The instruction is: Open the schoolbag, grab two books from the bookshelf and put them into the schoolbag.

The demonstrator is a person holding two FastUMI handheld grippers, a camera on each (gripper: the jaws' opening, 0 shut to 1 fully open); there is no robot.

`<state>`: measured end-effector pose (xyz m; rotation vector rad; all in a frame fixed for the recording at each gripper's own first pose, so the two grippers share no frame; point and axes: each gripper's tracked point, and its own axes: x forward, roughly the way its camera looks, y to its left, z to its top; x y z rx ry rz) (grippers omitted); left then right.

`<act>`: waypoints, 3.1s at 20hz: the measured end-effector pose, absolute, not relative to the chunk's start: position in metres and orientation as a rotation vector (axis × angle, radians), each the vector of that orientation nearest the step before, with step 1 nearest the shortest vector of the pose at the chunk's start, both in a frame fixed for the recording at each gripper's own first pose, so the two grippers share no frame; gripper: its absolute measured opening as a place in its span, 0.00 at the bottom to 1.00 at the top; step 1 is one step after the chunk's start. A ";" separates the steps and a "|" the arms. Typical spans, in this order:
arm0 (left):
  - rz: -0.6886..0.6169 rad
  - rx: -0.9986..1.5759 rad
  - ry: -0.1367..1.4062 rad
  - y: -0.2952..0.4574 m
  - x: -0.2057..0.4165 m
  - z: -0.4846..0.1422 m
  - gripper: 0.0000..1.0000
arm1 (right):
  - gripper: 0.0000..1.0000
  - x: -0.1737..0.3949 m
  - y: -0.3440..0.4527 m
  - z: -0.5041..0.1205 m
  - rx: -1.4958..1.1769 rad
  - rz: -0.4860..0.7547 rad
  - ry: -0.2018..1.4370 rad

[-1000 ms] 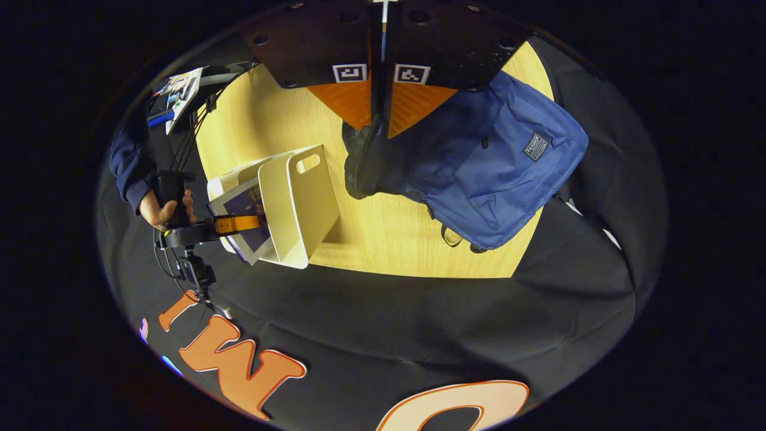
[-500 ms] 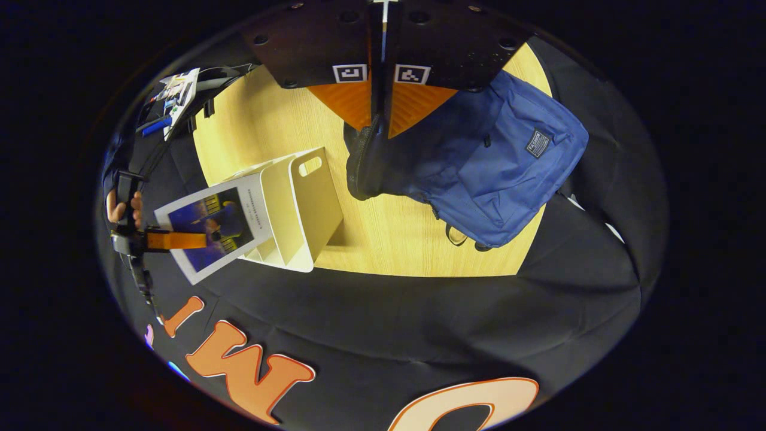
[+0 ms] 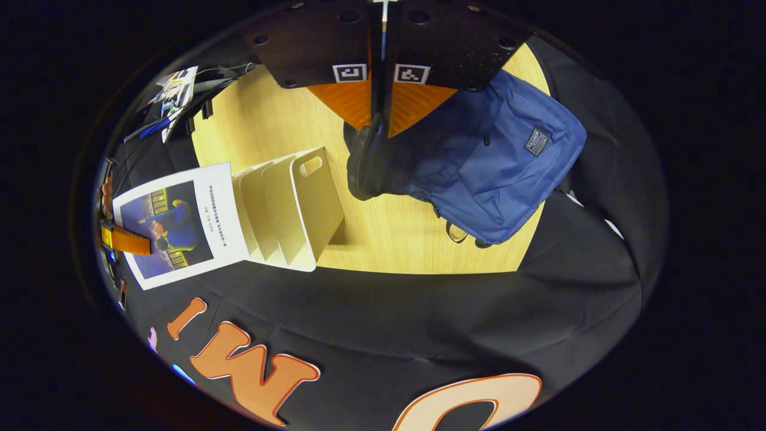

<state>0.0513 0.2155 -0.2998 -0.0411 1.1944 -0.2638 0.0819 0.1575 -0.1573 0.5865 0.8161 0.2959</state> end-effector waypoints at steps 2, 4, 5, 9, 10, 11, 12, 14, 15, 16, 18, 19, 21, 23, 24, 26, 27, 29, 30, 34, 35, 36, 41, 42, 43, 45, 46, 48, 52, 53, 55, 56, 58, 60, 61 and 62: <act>-0.257 -0.040 1.189 0.217 0.053 -0.299 0.03 | 0.38 0.063 0.190 -0.169 0.679 0.343 0.837; -0.251 -0.046 1.187 0.218 0.054 -0.297 0.03 | 0.38 0.049 0.217 -0.188 0.736 0.365 0.860; -0.249 -0.043 1.183 0.220 0.054 -0.296 0.03 | 0.38 0.041 0.232 -0.200 0.755 0.372 0.873; -0.262 0.009 1.184 0.219 0.054 -0.291 0.03 | 0.38 0.027 0.291 -0.241 0.855 0.383 0.927; -0.264 0.025 1.184 0.219 0.055 -0.290 0.03 | 0.38 0.025 0.303 -0.252 0.858 0.382 0.937; -0.262 0.035 1.180 0.220 0.056 -0.289 0.03 | 0.38 0.024 0.316 -0.262 0.858 0.374 0.938; -0.260 0.040 1.182 0.220 0.057 -0.289 0.03 | 0.37 0.023 0.330 -0.272 0.857 0.363 0.942; -0.253 0.044 1.193 0.219 0.055 -0.290 0.02 | 0.38 0.017 0.352 -0.287 0.895 0.318 0.977; -0.256 0.045 1.194 0.217 0.053 -0.291 0.02 | 0.38 0.013 0.365 -0.292 0.925 0.310 1.001; -0.260 0.050 1.194 0.216 0.054 -0.291 0.02 | 0.37 0.011 0.381 -0.300 0.936 0.309 1.014; -0.260 0.056 1.193 0.216 0.053 -0.291 0.02 | 0.38 0.005 0.401 -0.319 0.928 0.294 1.042; -0.260 0.054 1.192 0.216 0.053 -0.290 0.02 | 0.38 0.005 0.408 -0.327 0.931 0.274 1.034; -0.260 0.048 1.189 0.217 0.052 -0.290 0.02 | 0.38 0.013 0.417 -0.332 0.959 0.238 1.003; -0.262 0.037 1.191 0.217 0.050 -0.291 0.06 | 0.37 0.019 0.426 -0.339 0.976 0.233 1.003; -0.265 0.031 1.195 0.217 0.050 -0.292 0.06 | 0.37 0.022 0.429 -0.343 0.989 0.227 1.002; -0.271 0.025 1.201 0.215 0.049 -0.293 0.02 | 0.38 0.030 0.439 -0.347 1.028 0.217 0.984; -0.274 0.027 1.204 0.213 0.048 -0.293 0.02 | 0.37 0.031 0.444 -0.350 1.037 0.217 0.978; -0.286 0.040 1.203 0.211 0.048 -0.290 0.02 | 0.38 0.033 0.452 -0.355 1.058 0.219 0.970; -0.293 0.050 1.201 0.210 0.048 -0.289 0.02 | 0.37 0.034 0.457 -0.357 1.076 0.218 0.968; -0.320 0.082 1.219 0.203 0.046 -0.289 0.02 | 0.39 0.034 0.482 -0.369 1.172 0.229 0.980; -0.322 0.078 1.232 0.202 0.043 -0.291 0.02 | 0.39 0.036 0.488 -0.371 1.197 0.231 0.977; -0.326 0.079 1.234 0.201 0.043 -0.291 0.00 | 0.39 0.034 0.496 -0.374 1.210 0.247 0.986; -0.325 0.086 1.235 0.204 0.044 -0.293 0.03 | 0.42 0.025 0.524 -0.383 1.290 0.330 1.057; -0.325 0.081 1.237 0.204 0.044 -0.293 0.06 | 0.43 0.023 0.525 -0.384 1.297 0.339 1.077; -0.323 0.078 1.238 0.204 0.043 -0.293 0.00 | 0.43 0.020 0.525 -0.387 1.299 0.331 1.111; -0.320 0.071 1.241 0.207 0.042 -0.296 0.02 | 0.51 0.004 0.522 -0.397 1.273 0.318 1.220; -0.316 0.059 1.245 0.208 0.042 -0.297 0.02 | 0.61 -0.001 0.521 -0.399 1.258 0.323 1.242; -0.311 0.042 1.238 0.210 0.044 -0.298 0.03 | 0.78 -0.005 0.510 -0.394 1.234 0.326 1.241; -0.304 0.024 1.231 0.212 0.043 -0.299 0.02 | 0.97 -0.010 0.479 -0.390 1.194 0.290 1.259; -0.302 0.019 1.231 0.213 0.041 -0.299 0.02 | 0.97 -0.011 0.470 -0.389 1.180 0.277 1.256; -0.295 0.009 1.228 0.213 0.042 -0.300 0.02 | 0.98 -0.011 0.455 -0.382 1.177 0.283 1.238; -0.291 0.005 1.228 0.213 0.042 -0.301 0.02 | 0.97 -0.011 0.448 -0.378 1.171 0.281 1.227; -0.291 0.013 1.226 0.211 0.040 -0.302 0.02 | 0.98 -0.012 0.427 -0.370 1.135 0.286 1.193; -0.290 0.041 1.224 0.209 0.038 -0.303 0.03 | 0.98 -0.014 0.402 -0.355 1.093 0.289 1.142; -0.289 0.053 1.224 0.208 0.036 -0.304 0.03 | 0.98 -0.012 0.388 -0.345 1.072 0.287 1.109; -0.286 0.066 1.225 0.206 0.035 -0.305 0.03 | 0.97 -0.008 0.369 -0.337 1.041 0.273 1.062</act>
